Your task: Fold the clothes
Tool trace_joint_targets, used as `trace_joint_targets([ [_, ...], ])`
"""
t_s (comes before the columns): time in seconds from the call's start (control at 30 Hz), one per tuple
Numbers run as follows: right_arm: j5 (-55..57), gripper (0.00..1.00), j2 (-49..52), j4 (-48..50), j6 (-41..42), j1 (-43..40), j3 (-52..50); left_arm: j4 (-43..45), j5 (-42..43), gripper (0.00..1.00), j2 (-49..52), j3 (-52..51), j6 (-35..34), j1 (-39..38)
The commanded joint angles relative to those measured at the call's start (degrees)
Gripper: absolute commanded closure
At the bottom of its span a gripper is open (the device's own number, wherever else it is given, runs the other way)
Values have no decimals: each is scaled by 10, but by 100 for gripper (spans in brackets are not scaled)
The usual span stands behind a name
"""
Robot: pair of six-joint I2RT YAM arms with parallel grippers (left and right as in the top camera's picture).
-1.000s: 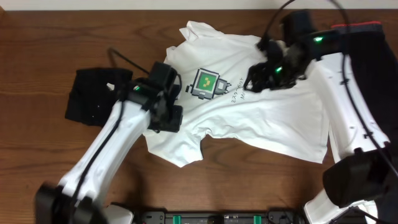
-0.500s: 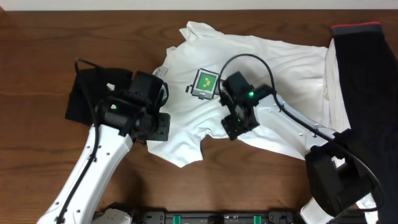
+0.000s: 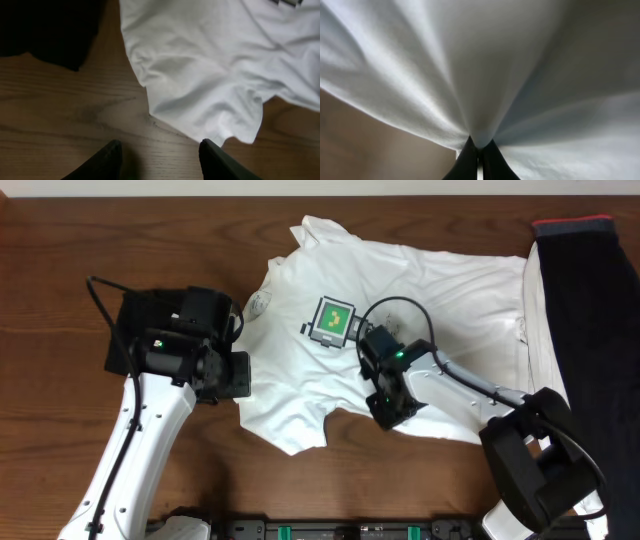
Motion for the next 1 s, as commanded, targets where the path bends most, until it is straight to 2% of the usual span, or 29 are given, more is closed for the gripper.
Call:
trace_joint_targets([
  [0.0, -29, 98, -12, -15, -12, 28, -15, 1, -7, 48, 0, -5, -7, 5],
  [0.03, -29, 98, -17, -18, -23, 34, -14, 2, -7, 48, 0, -5, -7, 5],
  [0.1, -27, 86, -27, -23, -30, 42, -14, 7, -7, 47, 0, -5, -7, 5],
  [0.17, -22, 61, -42, -24, -29, 45, -14, 11, -7, 45, 0, -5, -7, 5],
  [0.33, 19, 42, -97, -10, 19, 20, -13, 19, 3, 41, 12, -6, -4, 5],
  [0.4, 33, 28, -131, -9, 44, -5, -10, 20, 19, 41, 28, -10, -2, 4],
  [0.47, 29, 21, -162, -10, 48, -35, -10, 27, 33, 41, 48, -18, -2, 4],
  [0.53, 19, 19, -178, -14, 54, -64, -10, 45, 49, 41, 71, -33, 4, 3],
  [0.63, -6, 26, -178, -33, 80, -105, -10, 90, 69, 41, 114, -59, 20, -2],
  [0.77, -1, 37, -158, -84, 168, -154, -11, 132, 69, 41, 172, -68, 31, -3],
  [0.83, 15, 36, -147, -98, 221, -181, -14, 154, 66, 41, 199, -68, 41, -3],
  [0.87, 23, 33, -144, -98, 237, -193, -16, 163, 63, 41, 210, -68, 46, -3],
  [0.97, 56, 32, -138, -81, 263, -238, -19, 177, 41, 43, 247, -68, 45, -3],
])
